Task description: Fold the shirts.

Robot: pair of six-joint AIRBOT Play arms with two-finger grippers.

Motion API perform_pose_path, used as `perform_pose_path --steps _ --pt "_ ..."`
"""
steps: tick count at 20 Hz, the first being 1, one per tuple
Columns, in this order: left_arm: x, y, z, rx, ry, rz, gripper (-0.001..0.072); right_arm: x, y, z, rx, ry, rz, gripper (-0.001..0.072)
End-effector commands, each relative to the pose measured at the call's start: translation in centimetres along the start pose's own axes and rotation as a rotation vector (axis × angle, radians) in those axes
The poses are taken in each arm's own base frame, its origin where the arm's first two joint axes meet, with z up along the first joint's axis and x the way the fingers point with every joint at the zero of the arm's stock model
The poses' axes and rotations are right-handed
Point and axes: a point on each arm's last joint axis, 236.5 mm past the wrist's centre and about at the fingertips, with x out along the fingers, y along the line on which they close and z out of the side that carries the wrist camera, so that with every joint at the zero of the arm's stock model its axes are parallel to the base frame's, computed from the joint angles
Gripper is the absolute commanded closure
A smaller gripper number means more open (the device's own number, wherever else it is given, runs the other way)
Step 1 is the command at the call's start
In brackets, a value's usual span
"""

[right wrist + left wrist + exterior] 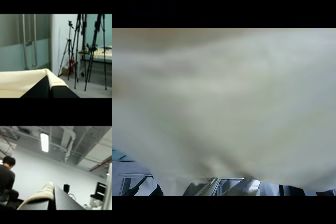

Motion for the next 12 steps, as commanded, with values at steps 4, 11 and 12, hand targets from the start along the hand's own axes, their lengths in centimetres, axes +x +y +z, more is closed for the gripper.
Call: perform_pose_path --steps 4,11,12 --pt "-3.6 21.2 -9.7 -0.322 0.274 0.404 0.0683 2.4 -9.1 -17.6 0.357 0.305 -0.022 0.0693" --pt "-12.2 43.9 -21.3 -0.383 0.469 0.736 0.0684 8.0 -19.5 -44.4 0.574 0.518 -0.267 0.0693" --pt "-13.2 46.3 -22.0 -0.387 0.478 0.756 0.0685 8.6 -20.7 -47.0 0.629 0.504 -0.292 0.0694"
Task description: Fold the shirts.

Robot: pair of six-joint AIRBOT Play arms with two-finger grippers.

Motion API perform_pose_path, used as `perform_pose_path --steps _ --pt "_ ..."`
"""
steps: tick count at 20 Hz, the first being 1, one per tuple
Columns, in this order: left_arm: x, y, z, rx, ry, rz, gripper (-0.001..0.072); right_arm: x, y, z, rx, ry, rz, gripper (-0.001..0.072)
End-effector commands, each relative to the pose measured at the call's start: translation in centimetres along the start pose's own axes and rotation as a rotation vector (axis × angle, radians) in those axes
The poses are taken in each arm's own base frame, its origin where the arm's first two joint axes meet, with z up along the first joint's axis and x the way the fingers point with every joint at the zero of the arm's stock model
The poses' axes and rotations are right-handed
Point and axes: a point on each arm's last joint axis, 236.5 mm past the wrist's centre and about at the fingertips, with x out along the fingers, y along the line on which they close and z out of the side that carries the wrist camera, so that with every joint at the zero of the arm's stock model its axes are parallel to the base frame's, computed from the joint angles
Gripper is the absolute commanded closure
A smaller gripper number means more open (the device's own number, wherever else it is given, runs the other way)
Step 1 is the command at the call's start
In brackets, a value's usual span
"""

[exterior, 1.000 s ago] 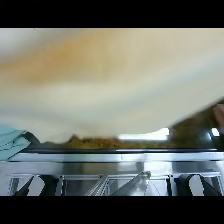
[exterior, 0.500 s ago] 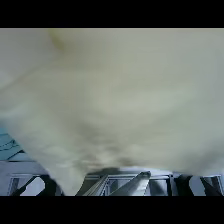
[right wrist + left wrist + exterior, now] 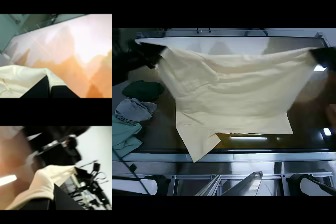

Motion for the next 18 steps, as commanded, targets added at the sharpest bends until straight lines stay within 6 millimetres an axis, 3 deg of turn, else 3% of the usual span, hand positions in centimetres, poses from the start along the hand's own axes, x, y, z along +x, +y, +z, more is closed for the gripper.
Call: perform_pose_path --steps 1,3,5,8,10,12,15,18 --pt "3.6 11.4 -0.7 0.017 0.066 0.152 0.0685 7.3 -9.1 -5.8 0.140 0.001 -0.106 0.0694" --pt "4.7 14.0 0.6 0.001 0.053 0.157 0.0685 9.7 -11.8 -5.9 0.270 -0.057 -0.065 0.0693" --pt "5.2 14.9 2.1 0.029 0.036 0.152 0.0685 11.3 -12.3 -4.9 0.326 -0.090 0.037 0.0694" --pt "5.5 13.8 4.0 0.093 0.028 0.131 0.0686 11.6 -12.3 -2.6 0.324 -0.116 0.119 0.0693" --pt "5.2 12.8 4.1 0.113 0.042 0.113 0.0693 10.3 -12.4 -1.7 0.307 -0.119 0.155 0.0693" --pt "4.1 12.7 3.1 0.084 0.090 0.103 0.0693 8.4 -12.3 -3.1 0.319 -0.030 0.204 0.0693" --pt "2.0 12.9 0.1 -0.014 0.199 0.074 0.0695 5.8 -11.9 -6.8 0.310 0.155 0.253 0.0693" --pt "0.7 15.6 -2.6 -0.126 0.244 0.117 0.0695 4.9 -12.9 -10.6 0.300 0.313 0.200 0.0693"
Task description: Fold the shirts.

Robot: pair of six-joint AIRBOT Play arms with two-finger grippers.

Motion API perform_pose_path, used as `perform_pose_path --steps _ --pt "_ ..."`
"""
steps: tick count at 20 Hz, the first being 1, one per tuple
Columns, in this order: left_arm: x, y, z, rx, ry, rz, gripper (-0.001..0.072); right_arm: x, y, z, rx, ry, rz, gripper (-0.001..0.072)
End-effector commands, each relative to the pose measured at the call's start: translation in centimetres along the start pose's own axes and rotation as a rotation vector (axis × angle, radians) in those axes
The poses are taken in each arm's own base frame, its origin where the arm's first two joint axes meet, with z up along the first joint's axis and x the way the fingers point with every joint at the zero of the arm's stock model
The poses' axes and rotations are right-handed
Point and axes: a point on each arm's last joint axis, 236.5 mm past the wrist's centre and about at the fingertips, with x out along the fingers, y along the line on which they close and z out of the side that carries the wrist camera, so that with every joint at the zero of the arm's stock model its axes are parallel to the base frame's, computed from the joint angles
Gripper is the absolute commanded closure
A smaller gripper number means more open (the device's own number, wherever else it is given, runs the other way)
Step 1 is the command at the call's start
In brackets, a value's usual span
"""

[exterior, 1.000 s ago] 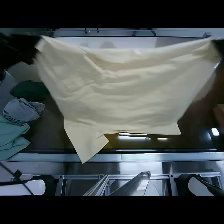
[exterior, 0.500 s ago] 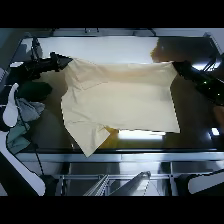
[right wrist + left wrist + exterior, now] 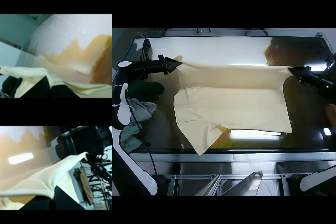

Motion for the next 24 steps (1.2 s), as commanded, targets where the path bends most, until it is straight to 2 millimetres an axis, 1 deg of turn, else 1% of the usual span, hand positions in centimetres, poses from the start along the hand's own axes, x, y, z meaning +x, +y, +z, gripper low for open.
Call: perform_pose_path --steps 1,2,3,5,6,8,9,11,13,14,15,16,17,19,20,22,23,24 --pt "-0.5 2.7 -3.8 -0.115 0.090 0.030 0.0695 -1.3 -1.8 -5.3 0.016 0.230 -0.063 0.0693" --pt "-0.1 3.6 -4.6 -0.138 0.099 0.045 0.0695 -1.3 -2.4 -6.2 0.019 0.267 -0.090 0.0693" --pt "0.1 4.9 -5.3 -0.161 0.103 0.079 0.0694 -1.3 -3.0 -7.1 0.025 0.302 -0.117 0.0693" --pt "0.7 7.0 -7.2 -0.183 0.140 0.146 0.0695 -1.1 -3.8 -8.7 0.036 0.357 -0.139 0.0693" --pt "0.8 7.6 -8.2 -0.190 0.167 0.167 0.0694 -1.1 -4.2 -9.6 0.043 0.387 -0.155 0.0693" --pt "1.0 8.2 -9.7 -0.202 0.211 0.186 0.0695 -1.4 -5.0 -11.1 0.060 0.448 -0.195 0.0693" --pt "1.1 8.3 -10.4 -0.208 0.233 0.191 0.0695 -1.9 -5.5 -11.8 0.075 0.479 -0.223 0.0693" --pt "1.1 8.3 -11.1 -0.239 0.259 0.198 0.0694 -2.6 -6.3 -12.7 0.102 0.521 -0.269 0.0693" --pt "0.9 8.0 -11.5 -0.252 0.280 0.187 0.0693 -3.3 -7.0 -13.5 0.122 0.558 -0.311 0.0693" --pt "0.9 7.7 -11.7 -0.254 0.289 0.180 0.0692 -3.4 -6.9 -13.7 0.123 0.570 -0.312 0.0692" --pt "0.8 7.4 -12.0 -0.257 0.303 0.167 0.0679 -3.5 -6.8 -13.8 0.126 0.575 -0.307 0.0670" --pt "0.4 7.0 -12.3 -0.263 0.319 0.151 0.0553 -3.6 -6.6 -13.8 0.134 0.578 -0.304 0.0513" --pt "-0.1 6.4 -12.4 -0.283 0.337 0.136 0.0427 -4.0 -6.5 -13.7 0.159 0.579 -0.315 0.0421" --pt "-1.9 4.8 -12.2 -0.319 0.374 0.097 0.0426 -5.8 -6.3 -12.9 0.184 0.577 -0.357 0.0420" --pt "-3.3 3.8 -11.9 -0.342 0.391 0.082 0.0426 -7.0 -6.1 -12.3 0.182 0.576 -0.384 0.0416" --pt "-5.6 2.3 -11.9 -0.375 0.406 0.066 0.0427 -9.6 -4.6 -11.6 0.172 0.595 -0.400 0.0416" --pt "-6.5 1.8 -12.2 -0.392 0.397 0.073 0.0427 -11.0 -3.9 -12.0 0.178 0.614 -0.413 0.0417" --pt "-7.4 1.9 -13.2 -0.407 0.399 0.108 0.0427 -12.3 -3.7 -12.8 0.196 0.624 -0.443 0.0417"
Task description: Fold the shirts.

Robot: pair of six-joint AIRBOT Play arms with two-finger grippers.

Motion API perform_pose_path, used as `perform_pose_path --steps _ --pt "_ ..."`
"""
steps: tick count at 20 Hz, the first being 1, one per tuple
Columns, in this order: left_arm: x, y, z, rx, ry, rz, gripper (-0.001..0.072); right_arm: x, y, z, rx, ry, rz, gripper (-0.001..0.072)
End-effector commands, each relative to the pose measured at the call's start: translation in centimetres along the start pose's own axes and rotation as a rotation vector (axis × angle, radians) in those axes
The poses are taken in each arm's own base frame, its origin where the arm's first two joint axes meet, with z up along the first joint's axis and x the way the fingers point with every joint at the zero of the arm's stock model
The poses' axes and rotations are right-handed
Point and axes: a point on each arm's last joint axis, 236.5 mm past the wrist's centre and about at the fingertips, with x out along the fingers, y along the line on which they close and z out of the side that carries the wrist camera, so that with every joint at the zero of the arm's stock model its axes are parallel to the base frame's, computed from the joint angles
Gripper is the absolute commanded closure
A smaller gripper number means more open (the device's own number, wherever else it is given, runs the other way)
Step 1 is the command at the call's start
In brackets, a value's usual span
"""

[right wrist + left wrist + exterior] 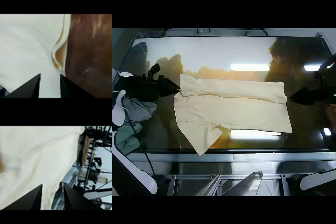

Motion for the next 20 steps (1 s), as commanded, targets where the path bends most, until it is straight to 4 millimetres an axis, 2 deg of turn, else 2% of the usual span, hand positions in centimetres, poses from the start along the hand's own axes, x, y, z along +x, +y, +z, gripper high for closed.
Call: perform_pose_path --steps 1,5,6,7,8,10,12,13,15,16,17,20 --pt "-2.5 0.4 -4.4 -0.081 0.034 0.054 0.0427 -2.9 -1.0 -5.0 0.067 0.072 -0.076 0.0417" --pt "-2.7 2.3 -9.8 -0.168 -0.058 0.120 0.0427 -2.0 -1.8 -14.4 0.232 0.176 -0.089 0.0405" --pt "-2.7 2.7 -10.8 -0.193 -0.093 0.130 0.0427 -1.7 -2.2 -16.1 0.267 0.191 -0.105 0.0400" --pt "-2.7 3.1 -11.7 -0.216 -0.123 0.140 0.0427 -1.2 -2.7 -17.1 0.282 0.198 -0.121 0.0321" --pt "-2.6 3.4 -12.5 -0.240 -0.143 0.146 0.0426 -0.5 -3.1 -17.7 0.294 0.195 -0.129 0.0310" --pt "-2.0 3.7 -14.2 -0.279 -0.154 0.147 0.0427 1.0 -3.9 -18.2 0.294 0.173 -0.137 0.0311" --pt "-0.9 3.8 -16.2 -0.313 -0.128 0.141 0.0427 2.5 -3.9 -17.5 0.267 0.124 -0.104 0.0312" --pt "-0.5 3.9 -17.0 -0.330 -0.118 0.137 0.0427 3.2 -3.1 -16.6 0.241 0.094 -0.057 0.0376" --pt "0.4 3.8 -18.4 -0.358 -0.103 0.125 0.0427 4.0 -1.4 -14.3 0.227 0.015 0.036 0.0411" --pt "0.7 3.8 -18.9 -0.368 -0.099 0.122 0.0426 4.1 -0.6 -13.5 0.230 -0.014 0.066 0.0614" --pt "0.9 3.8 -19.3 -0.374 -0.096 0.119 0.0426 4.2 -0.1 -13.0 0.225 -0.029 0.084 0.0692" --pt "1.3 3.9 -20.0 -0.383 -0.094 0.120 0.0408 4.3 0.2 -13.0 0.219 -0.025 0.086 0.0693"
